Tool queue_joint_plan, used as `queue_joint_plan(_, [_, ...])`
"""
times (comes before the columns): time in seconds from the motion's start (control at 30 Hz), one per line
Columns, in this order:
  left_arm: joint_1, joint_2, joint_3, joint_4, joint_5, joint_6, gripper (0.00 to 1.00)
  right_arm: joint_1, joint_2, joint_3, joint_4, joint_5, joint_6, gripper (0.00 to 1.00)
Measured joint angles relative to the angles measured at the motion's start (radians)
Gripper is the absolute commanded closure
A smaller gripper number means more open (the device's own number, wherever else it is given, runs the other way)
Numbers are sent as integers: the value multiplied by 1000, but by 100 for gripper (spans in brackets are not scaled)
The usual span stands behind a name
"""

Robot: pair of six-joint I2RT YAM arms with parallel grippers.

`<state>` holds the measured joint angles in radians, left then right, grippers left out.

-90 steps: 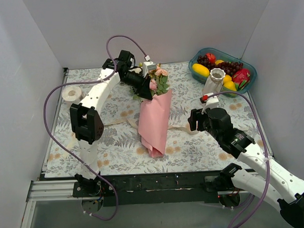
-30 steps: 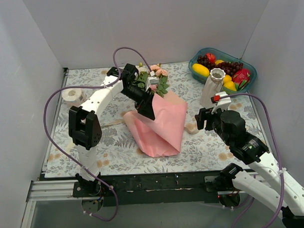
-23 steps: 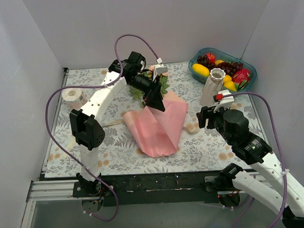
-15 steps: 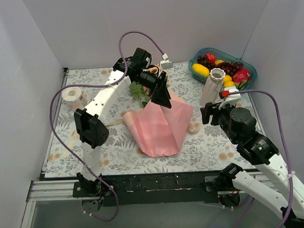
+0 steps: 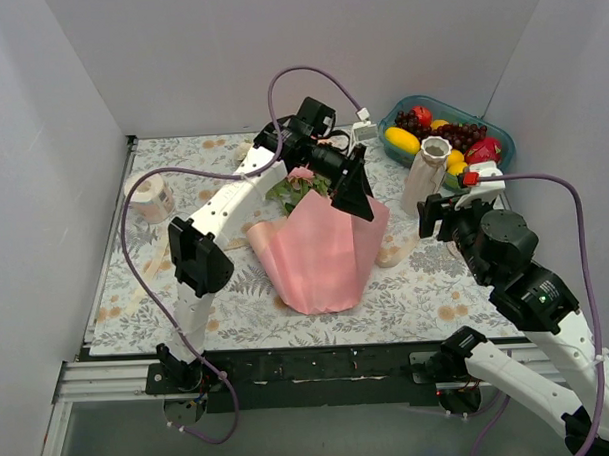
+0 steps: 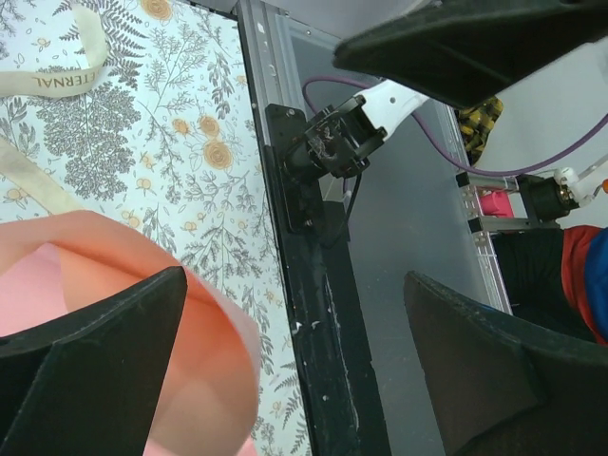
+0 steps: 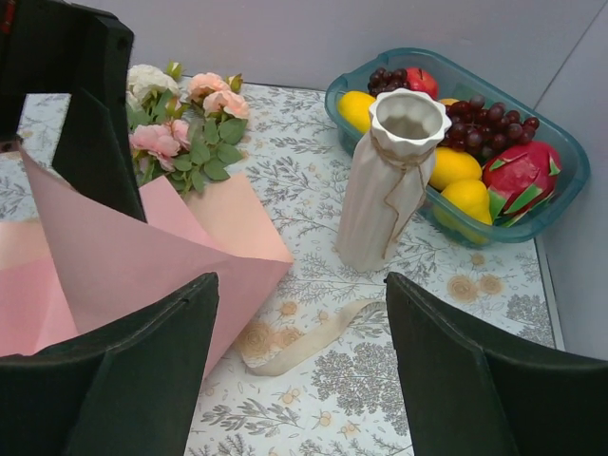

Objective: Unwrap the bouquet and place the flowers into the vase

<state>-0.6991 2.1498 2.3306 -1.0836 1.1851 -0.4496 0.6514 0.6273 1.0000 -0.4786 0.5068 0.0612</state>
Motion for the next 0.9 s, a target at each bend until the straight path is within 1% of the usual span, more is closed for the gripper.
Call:
queue_joint_plan(0.13, [34,-91,-106,116,28,-82,2,0,18,21,0,16,-21,20])
queue_joint_plan(0.2, [71,-143,-161,193,48,-143,2,0,28,29,1,19,-29,20])
queue_joint_plan(0.3, [138,-217,-241,363,106,-287,2,0,44,36,3,17,-38,21])
queue_joint_plan(0.37, [181,-253,-271,457,134,-357,2,0,59,38,9,13,-39,21])
queue_joint_plan(0.47, [211,-302,-343,543,129,-385,2,0,79,38,16,3,-39,21])
queue_joint_plan(0.57, [218,-329,-433,525,4,-320,2,0,95,40,23,-12,-39,20])
queue_joint_plan(0.67, [209,-286,-501,472,-163,-222,2,0,99,48,28,-19,-39,20])
queue_joint_plan(0.7, [205,-256,-551,466,-230,-191,2,0,98,53,31,-19,-40,20])
queue_joint_plan(0.8, [190,-199,-651,458,-351,-172,2,0,89,71,34,-21,-40,20])
queue_joint_plan(0.9, [180,-128,-673,444,-495,-166,2,0,78,77,34,-24,-40,20])
